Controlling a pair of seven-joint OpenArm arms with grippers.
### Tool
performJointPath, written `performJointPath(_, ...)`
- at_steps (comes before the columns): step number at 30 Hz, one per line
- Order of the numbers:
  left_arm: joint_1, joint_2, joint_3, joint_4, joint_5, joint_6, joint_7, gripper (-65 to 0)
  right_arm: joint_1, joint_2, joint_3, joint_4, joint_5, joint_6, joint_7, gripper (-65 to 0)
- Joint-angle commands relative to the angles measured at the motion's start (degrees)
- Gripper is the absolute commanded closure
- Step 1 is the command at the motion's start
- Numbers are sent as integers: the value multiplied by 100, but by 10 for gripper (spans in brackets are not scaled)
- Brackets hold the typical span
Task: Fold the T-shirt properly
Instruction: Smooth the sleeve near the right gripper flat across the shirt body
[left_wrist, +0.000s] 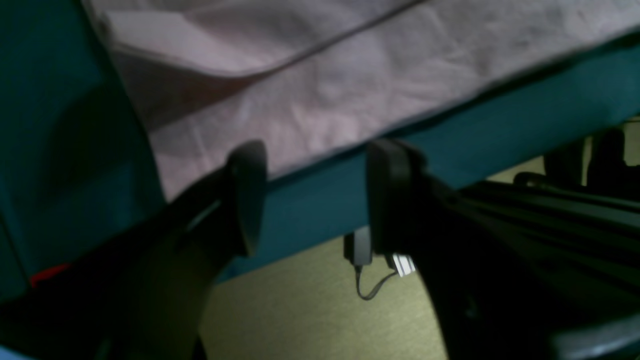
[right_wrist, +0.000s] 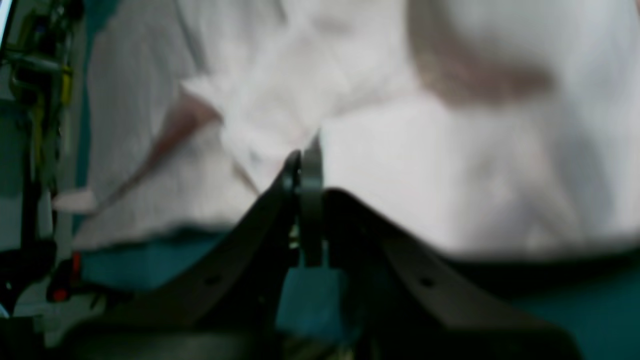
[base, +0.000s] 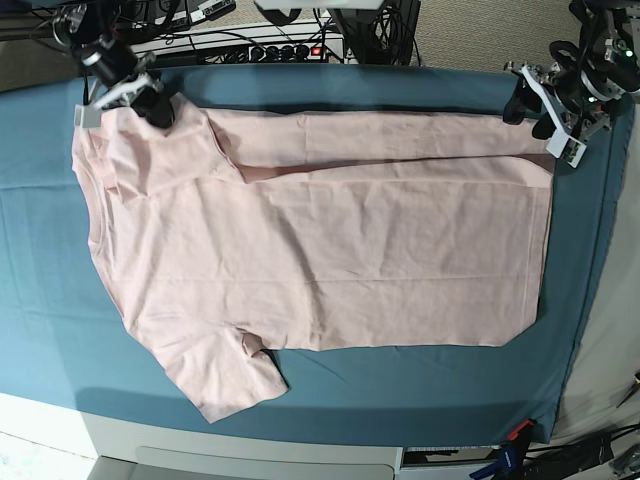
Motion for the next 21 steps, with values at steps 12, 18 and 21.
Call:
performJointPath(12,17,-81,-46,98,-63,-2,-149,-326,1519,116,-157,79,-791,63,540,0)
performJointPath(18,20,-81,-46,98,-63,-2,-149,-326,2149,238,-914,79,-1464,61,710,0)
performJointPath(21,20,-79,-46,98,-63,-2,-146,-326,2435,236,-1222,79,-1679,61,715,0)
